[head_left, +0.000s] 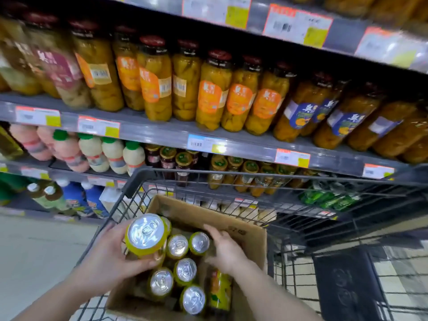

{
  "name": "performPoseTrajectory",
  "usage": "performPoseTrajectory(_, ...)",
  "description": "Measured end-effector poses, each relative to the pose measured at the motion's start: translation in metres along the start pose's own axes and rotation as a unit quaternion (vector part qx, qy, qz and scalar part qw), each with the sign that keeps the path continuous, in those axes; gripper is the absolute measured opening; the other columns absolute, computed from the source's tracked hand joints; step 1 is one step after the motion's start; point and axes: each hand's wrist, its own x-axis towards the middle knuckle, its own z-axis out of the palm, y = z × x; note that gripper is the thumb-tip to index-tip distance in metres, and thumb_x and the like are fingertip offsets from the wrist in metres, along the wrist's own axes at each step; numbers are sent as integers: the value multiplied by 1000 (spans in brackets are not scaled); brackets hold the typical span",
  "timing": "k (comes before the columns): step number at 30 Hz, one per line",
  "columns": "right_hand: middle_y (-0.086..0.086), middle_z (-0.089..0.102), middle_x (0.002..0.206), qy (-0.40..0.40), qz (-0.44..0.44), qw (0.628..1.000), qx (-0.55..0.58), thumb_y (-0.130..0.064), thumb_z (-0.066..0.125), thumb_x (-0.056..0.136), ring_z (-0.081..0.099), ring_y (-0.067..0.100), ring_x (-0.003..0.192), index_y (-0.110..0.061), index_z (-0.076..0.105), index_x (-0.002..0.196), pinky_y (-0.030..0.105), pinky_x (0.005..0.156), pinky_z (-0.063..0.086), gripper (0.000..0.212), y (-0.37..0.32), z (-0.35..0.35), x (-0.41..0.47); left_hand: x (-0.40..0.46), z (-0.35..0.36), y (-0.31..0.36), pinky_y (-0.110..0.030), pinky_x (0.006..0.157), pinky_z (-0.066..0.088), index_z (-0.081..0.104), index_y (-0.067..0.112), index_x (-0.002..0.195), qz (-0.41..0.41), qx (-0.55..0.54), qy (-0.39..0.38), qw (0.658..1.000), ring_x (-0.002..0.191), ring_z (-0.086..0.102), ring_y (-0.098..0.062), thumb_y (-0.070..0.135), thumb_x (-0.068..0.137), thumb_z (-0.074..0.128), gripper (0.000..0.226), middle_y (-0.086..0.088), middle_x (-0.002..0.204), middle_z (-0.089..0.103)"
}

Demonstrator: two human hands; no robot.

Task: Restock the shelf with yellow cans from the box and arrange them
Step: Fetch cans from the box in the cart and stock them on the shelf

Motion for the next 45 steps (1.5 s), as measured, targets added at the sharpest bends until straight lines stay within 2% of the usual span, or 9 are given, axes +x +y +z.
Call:
performPoseTrajectory(2,13,37,146,-11,-3,1000,-12,-18,72,82,53,31,124,-46,17,150,31,103,43,92,2,28,29,-1,1,-3,-12,90,42,57,59,107,29,12,2,1000,96,59,10,45,41,93,77,33,103,65)
performPoseTrajectory(6,10,40,143,8,6,1000,-15,-12,68,85,53,32,122,-45,22,147,33,99,43,84,7,56,58,-1,9,-14,-7,83,40,61,49,104,36,40,14,998,95,58,9,52,40,88,69,31,102,63)
performPoseTrajectory(11,9,47,134,34,-5,999,-25,-22,75,82,57,30,116,-38,27,145,34,97,46,81,15,48,40,-1,12,-37,-40,96,45,65,36,109,-25,42,-15,999,107,58,-9,64,48,85,70,15,109,67)
performPoseTrajectory(16,7,47,130,48,-20,999,-9,-27,78,79,57,26,114,-39,28,144,31,98,45,83,3,-2,-19,-6,8,-10,-46,97,47,61,37,116,-66,-10,-31,997,108,61,-14,58,49,89,75,11,110,68)
performPoseTrajectory(24,-1,49,133,58,-117,991,-2,-31,82,74,50,19,122,-28,35,142,26,94,40,83,-86,-115,-123,-22,-44,85,-2,75,43,68,32,98,-73,-93,-3,993,90,63,9,7,55,92,54,33,93,68)
performPoseTrajectory(30,-11,58,113,82,-202,975,52,-28,88,66,58,8,101,-27,44,128,21,80,47,76,-210,-166,-160,-53,-141,108,1,69,41,67,45,89,-71,-137,93,984,81,59,18,1,59,88,57,43,86,62)
performPoseTrajectory(35,-18,63,108,53,-279,954,101,-27,88,63,62,2,98,-31,51,122,23,81,52,70,-357,-155,-163,-107,-265,81,-2,69,44,59,32,98,-99,-134,198,966,77,61,16,11,56,92,58,38,85,66)
performPoseTrajectory(38,-11,68,109,20,-320,939,126,-23,90,62,65,4,95,-29,54,121,25,78,55,69,-457,-122,-159,-156,-356,51,-14,75,51,62,33,99,-122,-134,247,952,81,66,4,40,37,94,70,17,93,73)
performPoseTrajectory(45,-6,71,109,-51,-378,910,161,-13,89,66,68,8,99,-28,56,113,28,89,55,60,-691,-26,-156,-268,-565,-26,-20,72,54,61,13,112,-162,-128,322,924,80,68,-5,28,51,93,70,-4,103,72)
